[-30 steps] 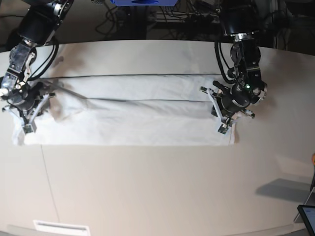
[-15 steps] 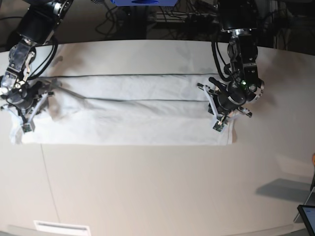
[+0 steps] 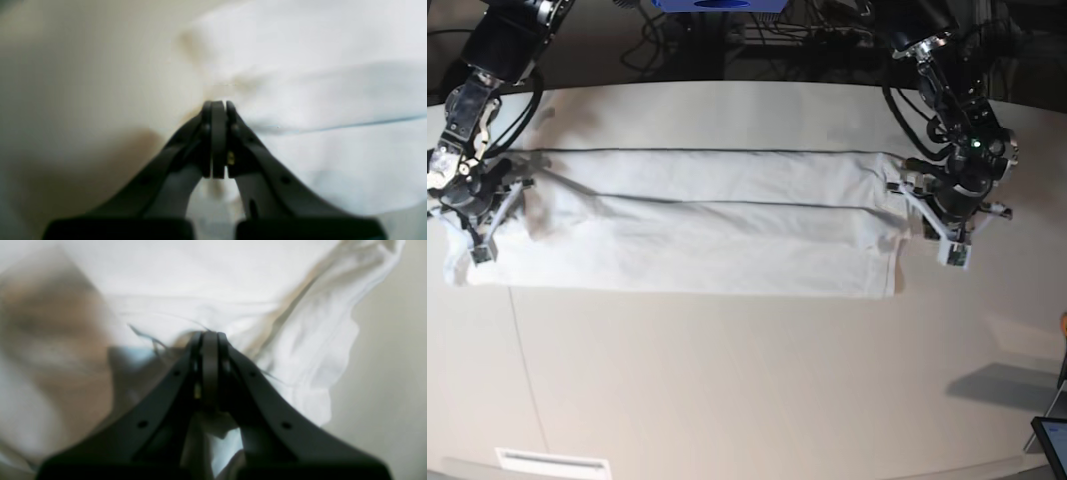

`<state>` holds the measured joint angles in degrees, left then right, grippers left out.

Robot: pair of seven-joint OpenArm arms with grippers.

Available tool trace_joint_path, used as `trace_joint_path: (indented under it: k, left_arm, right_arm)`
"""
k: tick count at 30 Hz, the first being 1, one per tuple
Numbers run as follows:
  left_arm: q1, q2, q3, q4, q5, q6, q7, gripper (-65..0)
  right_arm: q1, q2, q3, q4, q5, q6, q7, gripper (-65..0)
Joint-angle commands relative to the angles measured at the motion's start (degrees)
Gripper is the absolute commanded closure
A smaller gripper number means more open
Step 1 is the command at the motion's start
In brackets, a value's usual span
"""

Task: Fold the T-shirt properly
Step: 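Release and move the left gripper to the strip's end, grasp it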

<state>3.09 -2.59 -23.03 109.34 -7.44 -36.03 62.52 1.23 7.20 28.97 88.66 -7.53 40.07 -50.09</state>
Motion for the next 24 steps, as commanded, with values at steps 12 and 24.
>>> trace_joint_path:
  k: [12,24]
  left_arm:
    - [-0.59,-4.22,-12.53,-6.00,-18.36,-3.97,4.07,-32.8]
    - [-1.29,-8.79,-15.17,-9.52,-31.02,-3.97,4.86,-32.8]
  right_arm:
    - [0.66,0.84,0.08,1.32,0.01,-0.07,0.11,-1.0]
    - [0.66,0.93,0.08,1.40,0.01,-0.07,0.11,-1.0]
